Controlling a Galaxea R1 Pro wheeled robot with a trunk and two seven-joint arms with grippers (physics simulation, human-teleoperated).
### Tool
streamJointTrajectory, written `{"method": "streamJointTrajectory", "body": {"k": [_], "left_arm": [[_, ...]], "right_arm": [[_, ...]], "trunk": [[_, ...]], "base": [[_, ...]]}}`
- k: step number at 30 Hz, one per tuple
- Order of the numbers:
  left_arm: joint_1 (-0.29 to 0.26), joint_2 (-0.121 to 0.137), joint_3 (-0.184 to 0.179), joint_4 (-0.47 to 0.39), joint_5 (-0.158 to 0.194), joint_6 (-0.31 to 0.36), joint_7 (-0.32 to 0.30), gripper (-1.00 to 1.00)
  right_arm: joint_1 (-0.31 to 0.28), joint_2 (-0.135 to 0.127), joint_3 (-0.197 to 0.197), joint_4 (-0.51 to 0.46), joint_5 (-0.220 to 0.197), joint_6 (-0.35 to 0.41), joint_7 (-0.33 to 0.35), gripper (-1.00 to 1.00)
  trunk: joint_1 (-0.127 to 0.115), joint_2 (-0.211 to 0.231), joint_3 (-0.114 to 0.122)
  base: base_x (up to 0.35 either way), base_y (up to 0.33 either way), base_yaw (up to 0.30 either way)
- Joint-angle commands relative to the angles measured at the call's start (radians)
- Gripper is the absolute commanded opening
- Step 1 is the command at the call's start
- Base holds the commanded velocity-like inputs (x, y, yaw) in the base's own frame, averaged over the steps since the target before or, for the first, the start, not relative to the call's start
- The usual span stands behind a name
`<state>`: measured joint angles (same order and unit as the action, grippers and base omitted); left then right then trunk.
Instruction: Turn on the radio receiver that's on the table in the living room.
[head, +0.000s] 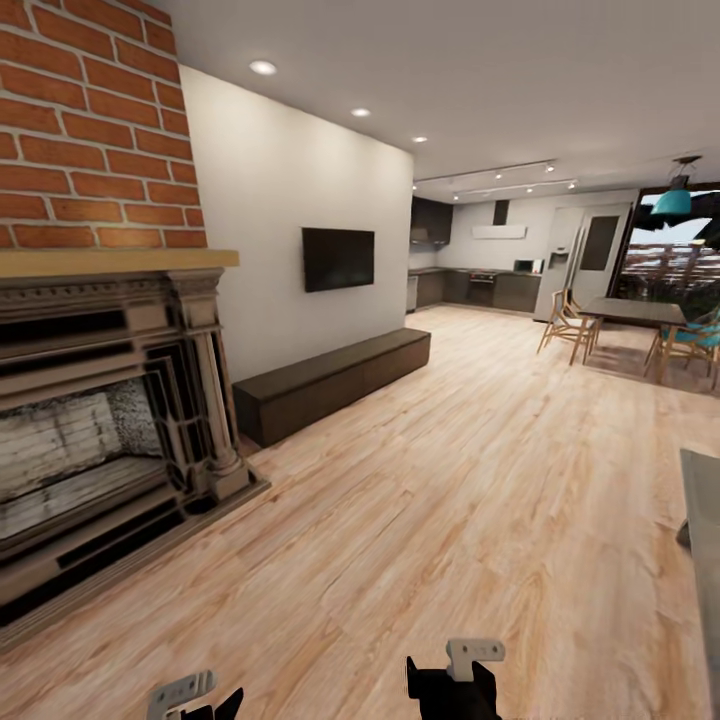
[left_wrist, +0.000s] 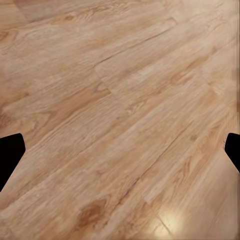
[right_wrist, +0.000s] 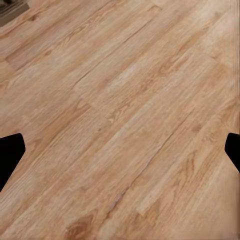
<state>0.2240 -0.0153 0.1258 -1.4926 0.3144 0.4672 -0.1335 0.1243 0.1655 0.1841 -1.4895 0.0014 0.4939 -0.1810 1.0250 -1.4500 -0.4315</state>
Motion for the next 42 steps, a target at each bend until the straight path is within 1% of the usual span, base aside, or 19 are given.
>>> {"method": "streamJointTrajectory", "body": {"k": [1, 6, 17, 18, 21, 23, 35, 42], "left_arm": [[0.000, 0.000, 0.000, 0.000, 0.000, 0.000, 0.000, 1.00], [0.000, 0.000, 0.000, -0.002, -0.001, -0.001, 0.000, 1.00], [0.000, 0.004, 0.000, -0.010, -0.005, 0.002, 0.000, 1.00], [0.000, 0.004, 0.000, -0.010, -0.005, 0.005, 0.000, 1.00], [0.000, 0.006, -0.001, -0.011, -0.006, 0.066, 0.000, 1.00], [0.000, 0.006, -0.001, -0.011, -0.006, 0.089, 0.000, 1.00], [0.000, 0.004, -0.002, -0.012, -0.005, 0.101, 0.000, 1.00], [0.000, 0.005, -0.003, -0.012, -0.005, 0.102, 0.000, 1.00]], "right_arm": [[0.000, 0.000, 0.000, 0.000, 0.000, 0.000, 0.000, 1.00], [0.000, 0.000, 0.000, -0.001, 0.000, 0.000, 0.000, 1.00], [0.000, -0.001, -0.002, -0.003, 0.002, 0.000, 0.000, 1.00], [0.000, -0.001, -0.002, -0.003, 0.002, 0.000, 0.000, 1.00], [0.000, 0.000, -0.002, -0.003, 0.002, 0.000, 0.000, 1.00], [0.000, 0.000, -0.003, -0.003, 0.002, 0.000, 0.000, 1.00], [0.000, 0.000, -0.002, -0.002, 0.000, 0.001, 0.000, 1.00], [0.000, 0.000, 0.000, -0.002, 0.000, 0.002, 0.000, 1.00]], "trunk": [[0.000, 0.000, 0.001], [0.000, 0.000, 0.005], [0.000, 0.000, 0.005], [0.000, 0.000, 0.005], [0.000, 0.000, 0.005], [0.000, 0.000, 0.005], [0.000, 0.000, 0.005], [-0.027, 0.049, 0.027]], "base": [[0.000, 0.000, -0.263], [0.000, 0.000, -0.170], [0.000, 0.000, -0.012], [0.000, 0.000, 0.000], [0.000, 0.000, 0.000], [0.000, 0.000, 0.000], [0.000, 0.000, 0.000], [0.000, 0.000, 0.000]]}}
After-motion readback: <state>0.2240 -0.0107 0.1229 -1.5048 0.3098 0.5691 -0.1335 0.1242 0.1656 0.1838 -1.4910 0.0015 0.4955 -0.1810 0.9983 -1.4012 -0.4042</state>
